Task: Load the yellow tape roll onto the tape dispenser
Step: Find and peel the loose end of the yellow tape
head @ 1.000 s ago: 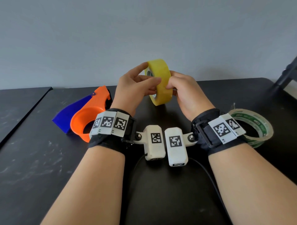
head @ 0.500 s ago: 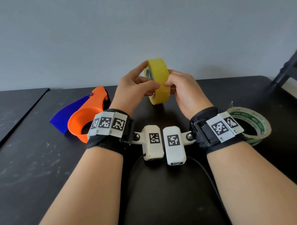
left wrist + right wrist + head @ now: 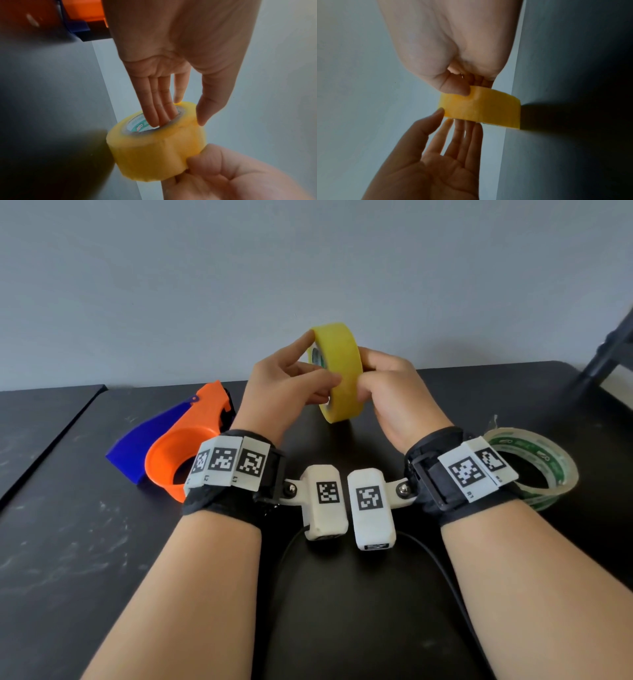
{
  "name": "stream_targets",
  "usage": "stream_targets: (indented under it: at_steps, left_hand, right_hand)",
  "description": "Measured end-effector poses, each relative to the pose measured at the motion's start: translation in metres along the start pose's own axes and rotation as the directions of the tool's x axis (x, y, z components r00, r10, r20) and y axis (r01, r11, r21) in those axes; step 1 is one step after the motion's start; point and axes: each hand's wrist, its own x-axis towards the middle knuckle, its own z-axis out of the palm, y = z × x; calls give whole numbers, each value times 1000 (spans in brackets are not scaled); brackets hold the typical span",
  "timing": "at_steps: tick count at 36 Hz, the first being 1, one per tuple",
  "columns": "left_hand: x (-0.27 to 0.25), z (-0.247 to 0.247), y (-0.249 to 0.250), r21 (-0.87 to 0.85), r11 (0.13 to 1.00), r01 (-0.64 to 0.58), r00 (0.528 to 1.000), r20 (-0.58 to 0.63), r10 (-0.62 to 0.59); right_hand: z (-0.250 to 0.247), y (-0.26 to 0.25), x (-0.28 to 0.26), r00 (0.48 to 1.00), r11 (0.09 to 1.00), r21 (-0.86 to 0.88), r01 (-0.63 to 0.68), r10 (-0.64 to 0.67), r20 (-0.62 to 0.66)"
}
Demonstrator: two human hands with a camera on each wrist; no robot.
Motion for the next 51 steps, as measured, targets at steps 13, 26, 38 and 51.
stream_targets:
  at_steps: [13,26,38,51]
  left_hand:
    - [4,-5,-1,-102,994,-38,992,-120,25]
    - [4,-2,-2,-64,998,-15,999,-52,11]
    - [5,0,-1,-86,996,20,999,-44,-24]
    - [4,0,-2,-80,997,-6,998,-60,1]
  right_hand:
    - [2,-3,-2,1000,999,-40,12,-13,-27]
    - [5,-9,-1,989,994,49,-93,98,-110]
    - [4,-12,-2,984,992,87,-94,106,-141]
    - [5,-8,3,994,994,101,-41,51,-97]
